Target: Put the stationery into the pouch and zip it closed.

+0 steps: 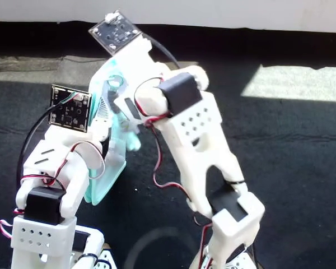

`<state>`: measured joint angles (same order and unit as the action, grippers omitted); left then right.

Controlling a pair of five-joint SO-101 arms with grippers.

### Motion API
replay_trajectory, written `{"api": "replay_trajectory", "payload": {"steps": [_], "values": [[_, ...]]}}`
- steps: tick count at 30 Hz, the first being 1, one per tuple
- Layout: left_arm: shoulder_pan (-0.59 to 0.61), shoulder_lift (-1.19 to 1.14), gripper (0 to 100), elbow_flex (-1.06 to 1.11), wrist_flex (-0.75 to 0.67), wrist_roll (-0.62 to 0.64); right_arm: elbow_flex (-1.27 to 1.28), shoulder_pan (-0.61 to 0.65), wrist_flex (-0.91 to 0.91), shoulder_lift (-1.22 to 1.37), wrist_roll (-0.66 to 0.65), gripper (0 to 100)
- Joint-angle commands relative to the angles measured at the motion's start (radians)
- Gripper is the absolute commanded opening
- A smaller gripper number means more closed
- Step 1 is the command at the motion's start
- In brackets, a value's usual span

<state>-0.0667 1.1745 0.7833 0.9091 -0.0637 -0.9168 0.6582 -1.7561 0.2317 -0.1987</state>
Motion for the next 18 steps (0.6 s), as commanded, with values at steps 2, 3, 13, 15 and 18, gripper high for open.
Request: {"api": "replay_trajectory", "payload": {"steps": [2,3,13,15,18], "values": [[0.007,0.012,1,-0.025,-0.005,-0.011,-0.004,0.041,0.031,0.019,0.008,21.1],[0.008,0.012,1,-0.025,-0.003,-0.011,-0.004,0.061,0.048,0.021,0.008,21.1],[0.012,0.012,1,-0.03,-0.005,-0.012,0.044,0.094,0.269,0.064,0.127,21.3],[0.012,0.012,1,-0.031,-0.005,-0.012,0.045,0.097,0.274,0.079,0.127,21.3],[0.012,0.013,1,-0.033,-0.005,-0.012,0.042,0.091,0.274,0.117,0.127,21.3]]}}
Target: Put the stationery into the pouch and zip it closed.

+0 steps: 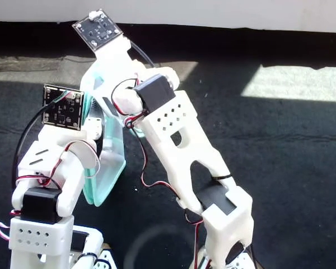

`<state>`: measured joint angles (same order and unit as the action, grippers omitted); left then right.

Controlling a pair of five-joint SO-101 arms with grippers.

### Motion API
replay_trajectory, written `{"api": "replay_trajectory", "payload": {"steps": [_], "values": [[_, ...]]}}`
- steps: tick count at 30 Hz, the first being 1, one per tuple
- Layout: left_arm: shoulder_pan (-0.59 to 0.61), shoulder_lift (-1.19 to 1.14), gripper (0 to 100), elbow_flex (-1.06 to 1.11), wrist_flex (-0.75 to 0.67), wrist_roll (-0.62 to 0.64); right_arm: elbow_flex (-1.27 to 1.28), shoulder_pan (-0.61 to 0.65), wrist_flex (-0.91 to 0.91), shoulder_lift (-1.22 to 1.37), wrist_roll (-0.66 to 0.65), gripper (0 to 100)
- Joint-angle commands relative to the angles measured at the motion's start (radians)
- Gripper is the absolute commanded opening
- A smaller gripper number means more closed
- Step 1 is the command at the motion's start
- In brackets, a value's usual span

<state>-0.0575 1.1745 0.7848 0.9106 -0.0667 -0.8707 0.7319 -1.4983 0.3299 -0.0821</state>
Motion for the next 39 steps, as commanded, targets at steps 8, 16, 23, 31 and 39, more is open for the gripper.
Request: {"api": "replay_trajectory", "payload": {"steps": [8,16,23,31,39], "values": [[0.002,0.013,1,-0.035,-0.006,-0.009,-0.005,0.004,0.048,0.07,0.003,21.2],[0.002,0.013,1,-0.033,-0.006,-0.009,-0.147,0.024,0.021,0.071,0.002,21.2],[0.002,0.013,1,-0.033,-0.006,-0.009,-0.191,0.022,-0.004,0.077,-0.167,0.0],[0.004,0.013,1,-0.035,-0.006,-0.009,-0.197,0.018,-0.008,0.071,-0.172,0.6],[0.004,0.013,1,-0.038,-0.006,-0.009,-0.186,-0.076,0.042,0.081,-0.173,0.6]]}}
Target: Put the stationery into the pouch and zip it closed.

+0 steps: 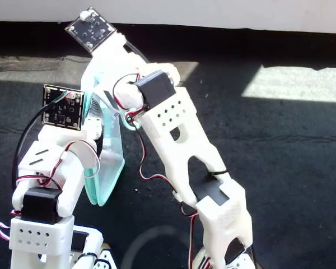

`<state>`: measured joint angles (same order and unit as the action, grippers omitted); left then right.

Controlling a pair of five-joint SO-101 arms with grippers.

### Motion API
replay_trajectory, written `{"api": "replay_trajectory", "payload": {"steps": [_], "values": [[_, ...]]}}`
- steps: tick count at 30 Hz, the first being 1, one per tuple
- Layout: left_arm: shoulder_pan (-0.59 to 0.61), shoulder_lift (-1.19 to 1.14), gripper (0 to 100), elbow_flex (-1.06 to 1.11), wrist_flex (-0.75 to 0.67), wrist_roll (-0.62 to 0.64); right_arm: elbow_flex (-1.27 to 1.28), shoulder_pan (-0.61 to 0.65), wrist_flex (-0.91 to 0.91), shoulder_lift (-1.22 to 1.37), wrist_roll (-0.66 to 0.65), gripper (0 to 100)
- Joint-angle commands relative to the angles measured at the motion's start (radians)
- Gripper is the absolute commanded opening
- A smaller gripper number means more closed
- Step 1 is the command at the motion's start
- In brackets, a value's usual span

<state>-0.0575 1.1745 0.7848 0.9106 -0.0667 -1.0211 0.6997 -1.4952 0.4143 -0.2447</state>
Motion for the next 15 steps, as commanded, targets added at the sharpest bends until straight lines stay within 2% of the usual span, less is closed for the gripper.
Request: {"api": "replay_trajectory", "payload": {"steps": [1,5,15], "values": [[0.004,0.013,1,-0.047,-0.005,-0.009,-0.036,-0.062,0.062,-0.004,-0.009,0.6],[0.004,0.013,1,-0.077,-0.005,-0.006,-0.038,-0.117,0.13,0.022,-0.009,0.6],[0.022,0.013,1,-0.099,-0.003,-0.008,-0.038,-0.182,0.093,0.084,-0.009,0.6]]}}
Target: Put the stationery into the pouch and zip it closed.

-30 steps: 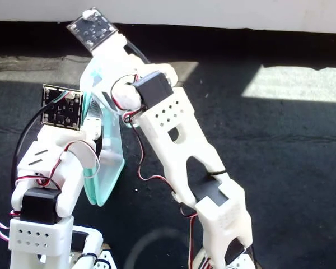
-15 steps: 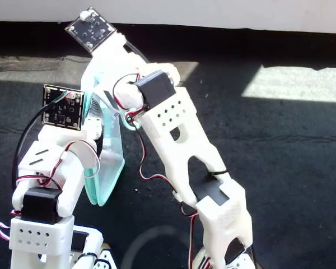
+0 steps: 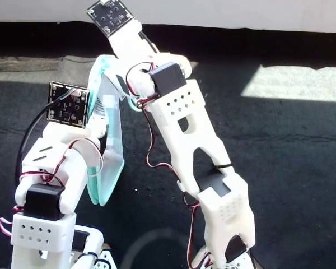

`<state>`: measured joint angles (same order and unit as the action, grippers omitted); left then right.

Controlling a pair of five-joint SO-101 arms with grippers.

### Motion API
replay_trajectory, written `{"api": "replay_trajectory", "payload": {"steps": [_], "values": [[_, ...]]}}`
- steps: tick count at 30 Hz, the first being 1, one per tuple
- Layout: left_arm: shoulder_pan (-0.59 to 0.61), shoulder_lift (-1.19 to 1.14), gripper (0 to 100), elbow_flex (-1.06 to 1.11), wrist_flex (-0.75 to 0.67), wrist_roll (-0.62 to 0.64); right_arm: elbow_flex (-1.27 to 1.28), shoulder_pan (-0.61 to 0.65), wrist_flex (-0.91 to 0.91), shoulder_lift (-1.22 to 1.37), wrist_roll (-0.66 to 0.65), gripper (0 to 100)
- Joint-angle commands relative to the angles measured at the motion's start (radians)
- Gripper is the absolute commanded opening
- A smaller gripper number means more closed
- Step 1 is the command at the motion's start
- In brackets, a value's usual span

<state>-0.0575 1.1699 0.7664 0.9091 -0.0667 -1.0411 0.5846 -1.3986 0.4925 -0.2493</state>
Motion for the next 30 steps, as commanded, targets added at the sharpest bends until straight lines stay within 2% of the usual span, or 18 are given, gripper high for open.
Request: {"api": "replay_trajectory", "payload": {"steps": [1,30], "values": [[0.03,0.018,1,-0.081,-0.003,-0.006,-0.016,-0.071,0.001,0.007,-0.005,0.6],[0.047,0.018,1,-0.073,0.002,-0.005,-0.027,-0.24,0.136,0.271,-0.005,0.6]]}}
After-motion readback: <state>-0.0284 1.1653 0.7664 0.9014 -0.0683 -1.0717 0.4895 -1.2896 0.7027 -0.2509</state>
